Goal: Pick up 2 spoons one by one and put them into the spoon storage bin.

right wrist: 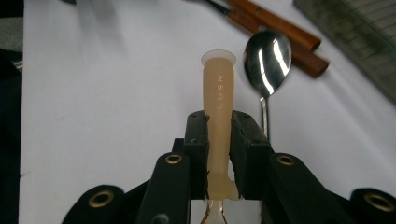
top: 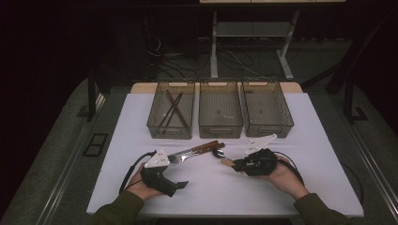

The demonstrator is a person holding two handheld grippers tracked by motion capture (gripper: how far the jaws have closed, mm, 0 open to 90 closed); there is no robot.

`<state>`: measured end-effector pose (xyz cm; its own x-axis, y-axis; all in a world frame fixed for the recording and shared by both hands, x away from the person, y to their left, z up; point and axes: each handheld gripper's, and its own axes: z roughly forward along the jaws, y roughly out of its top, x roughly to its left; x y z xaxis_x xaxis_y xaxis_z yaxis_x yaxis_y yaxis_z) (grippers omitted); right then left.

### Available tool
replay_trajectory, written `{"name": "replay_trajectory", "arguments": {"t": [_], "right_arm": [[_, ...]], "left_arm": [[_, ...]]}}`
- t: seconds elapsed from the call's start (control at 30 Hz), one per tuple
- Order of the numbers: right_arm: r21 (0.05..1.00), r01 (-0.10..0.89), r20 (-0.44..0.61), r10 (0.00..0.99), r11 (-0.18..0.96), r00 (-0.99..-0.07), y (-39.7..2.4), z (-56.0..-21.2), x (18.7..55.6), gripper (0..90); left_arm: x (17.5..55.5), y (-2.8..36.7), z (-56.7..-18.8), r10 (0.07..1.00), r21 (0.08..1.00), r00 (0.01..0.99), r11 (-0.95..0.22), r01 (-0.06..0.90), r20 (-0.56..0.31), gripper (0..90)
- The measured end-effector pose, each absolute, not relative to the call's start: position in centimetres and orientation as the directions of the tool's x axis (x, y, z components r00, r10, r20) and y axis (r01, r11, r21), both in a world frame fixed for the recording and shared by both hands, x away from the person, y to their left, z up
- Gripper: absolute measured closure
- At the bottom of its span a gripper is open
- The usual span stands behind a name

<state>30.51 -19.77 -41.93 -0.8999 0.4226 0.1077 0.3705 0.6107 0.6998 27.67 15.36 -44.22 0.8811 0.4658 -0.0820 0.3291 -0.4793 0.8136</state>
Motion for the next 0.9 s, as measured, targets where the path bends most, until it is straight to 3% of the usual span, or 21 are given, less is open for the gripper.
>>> {"name": "replay_trajectory", "arguments": {"t": [0.9], "right_arm": [[0.759,0.407,0.114,0.511,0.508,-0.852,-19.3,-37.3,36.4,77.1]], "left_arm": [[27.6,15.2,-44.2,0.469,0.822,0.878,-0.46,0.335,-0.095,0.0]]}}
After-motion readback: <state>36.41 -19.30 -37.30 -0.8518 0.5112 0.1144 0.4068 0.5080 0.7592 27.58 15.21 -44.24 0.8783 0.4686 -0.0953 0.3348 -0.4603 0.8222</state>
